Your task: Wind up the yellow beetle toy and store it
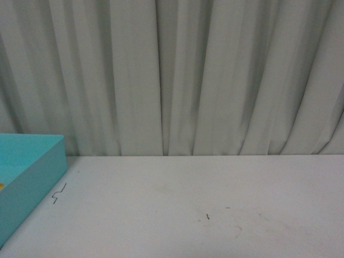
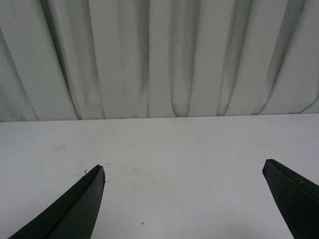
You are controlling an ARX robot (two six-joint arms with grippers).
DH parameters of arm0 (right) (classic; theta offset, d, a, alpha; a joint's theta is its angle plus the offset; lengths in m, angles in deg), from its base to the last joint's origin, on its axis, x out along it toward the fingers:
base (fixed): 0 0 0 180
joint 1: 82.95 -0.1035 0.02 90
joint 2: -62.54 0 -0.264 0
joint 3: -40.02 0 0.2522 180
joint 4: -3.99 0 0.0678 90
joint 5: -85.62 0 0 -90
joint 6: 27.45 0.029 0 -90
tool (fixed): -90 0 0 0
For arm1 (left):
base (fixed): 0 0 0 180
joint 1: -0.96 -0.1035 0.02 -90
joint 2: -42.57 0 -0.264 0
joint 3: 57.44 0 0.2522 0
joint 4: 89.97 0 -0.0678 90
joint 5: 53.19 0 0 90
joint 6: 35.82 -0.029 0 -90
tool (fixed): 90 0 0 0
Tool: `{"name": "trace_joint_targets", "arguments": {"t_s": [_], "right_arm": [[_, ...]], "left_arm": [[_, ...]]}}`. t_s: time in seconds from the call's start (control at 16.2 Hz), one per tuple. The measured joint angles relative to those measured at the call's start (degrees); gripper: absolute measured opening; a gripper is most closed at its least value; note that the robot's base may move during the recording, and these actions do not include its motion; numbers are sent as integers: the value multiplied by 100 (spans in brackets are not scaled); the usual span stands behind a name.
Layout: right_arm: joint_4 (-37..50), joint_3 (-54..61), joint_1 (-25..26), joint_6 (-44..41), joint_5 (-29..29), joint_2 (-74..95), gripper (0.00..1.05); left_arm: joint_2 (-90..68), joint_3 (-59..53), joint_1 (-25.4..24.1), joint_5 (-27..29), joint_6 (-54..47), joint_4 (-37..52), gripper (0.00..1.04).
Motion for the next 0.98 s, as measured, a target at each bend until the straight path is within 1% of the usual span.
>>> {"name": "trace_joint_targets", "arguments": {"t_s": [0.98], "right_arm": [[-2,0,0,0,0,0,98]], "left_arm": [[0,0,0,2,2,2,98]]}}
